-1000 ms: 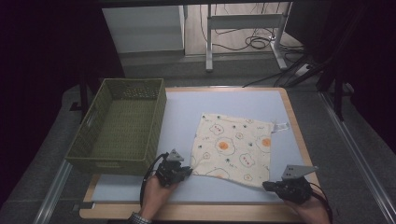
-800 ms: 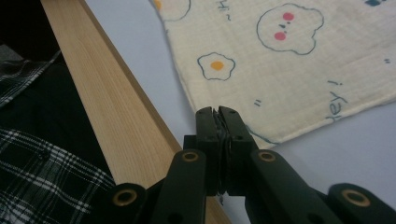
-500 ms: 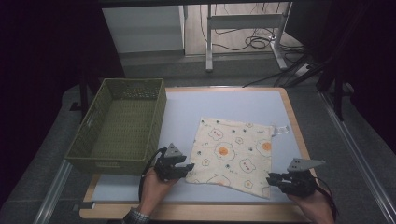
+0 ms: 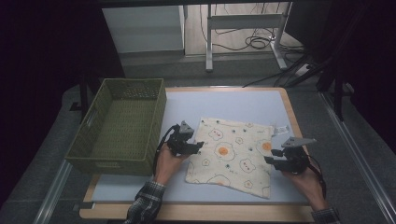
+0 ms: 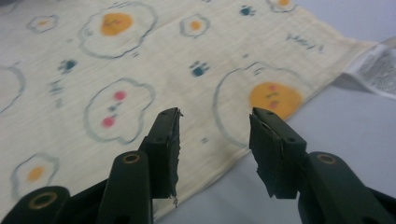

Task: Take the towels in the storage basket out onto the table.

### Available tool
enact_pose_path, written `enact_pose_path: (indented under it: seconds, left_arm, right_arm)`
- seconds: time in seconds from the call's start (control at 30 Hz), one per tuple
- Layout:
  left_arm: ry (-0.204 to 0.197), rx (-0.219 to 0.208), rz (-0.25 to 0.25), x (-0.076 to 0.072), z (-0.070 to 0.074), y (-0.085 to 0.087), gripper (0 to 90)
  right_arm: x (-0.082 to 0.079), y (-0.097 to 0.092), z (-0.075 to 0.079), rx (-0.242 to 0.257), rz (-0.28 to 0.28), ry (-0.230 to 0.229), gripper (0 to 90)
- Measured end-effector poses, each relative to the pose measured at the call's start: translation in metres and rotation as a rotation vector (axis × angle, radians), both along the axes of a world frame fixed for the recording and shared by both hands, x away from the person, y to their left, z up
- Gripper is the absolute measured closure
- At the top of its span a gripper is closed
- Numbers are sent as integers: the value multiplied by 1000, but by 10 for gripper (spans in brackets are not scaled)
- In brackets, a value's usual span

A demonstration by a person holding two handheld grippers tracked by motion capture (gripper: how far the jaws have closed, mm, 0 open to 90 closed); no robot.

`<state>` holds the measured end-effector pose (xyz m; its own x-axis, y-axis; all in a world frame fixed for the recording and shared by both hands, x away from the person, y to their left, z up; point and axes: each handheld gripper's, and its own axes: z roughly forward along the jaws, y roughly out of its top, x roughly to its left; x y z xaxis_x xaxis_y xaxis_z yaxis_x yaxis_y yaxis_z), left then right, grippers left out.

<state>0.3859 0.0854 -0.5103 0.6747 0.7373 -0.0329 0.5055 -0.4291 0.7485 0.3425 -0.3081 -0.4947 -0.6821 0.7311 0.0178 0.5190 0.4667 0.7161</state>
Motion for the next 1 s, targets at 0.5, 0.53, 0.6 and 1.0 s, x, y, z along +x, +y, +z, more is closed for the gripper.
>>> enact_pose_path:
  seconds: [0.5, 0.53, 0.6, 1.0]
  left_arm:
    - [-9, 11, 43, 74, 0, -5, 583]
    - [-9, 12, 46, 77, 0, -5, 599]
    - [-6, 9, 47, 84, -1, -6, 613]
    - [6, -1, 110, 112, -16, -10, 602]
  right_arm:
    - [73, -15, 6, 35, -106, -5, 726]
    - [78, -16, 7, 35, -114, -2, 737]
    - [88, -16, 9, 27, -125, -12, 745]
    - [127, -14, -11, -3, -187, 16, 706]
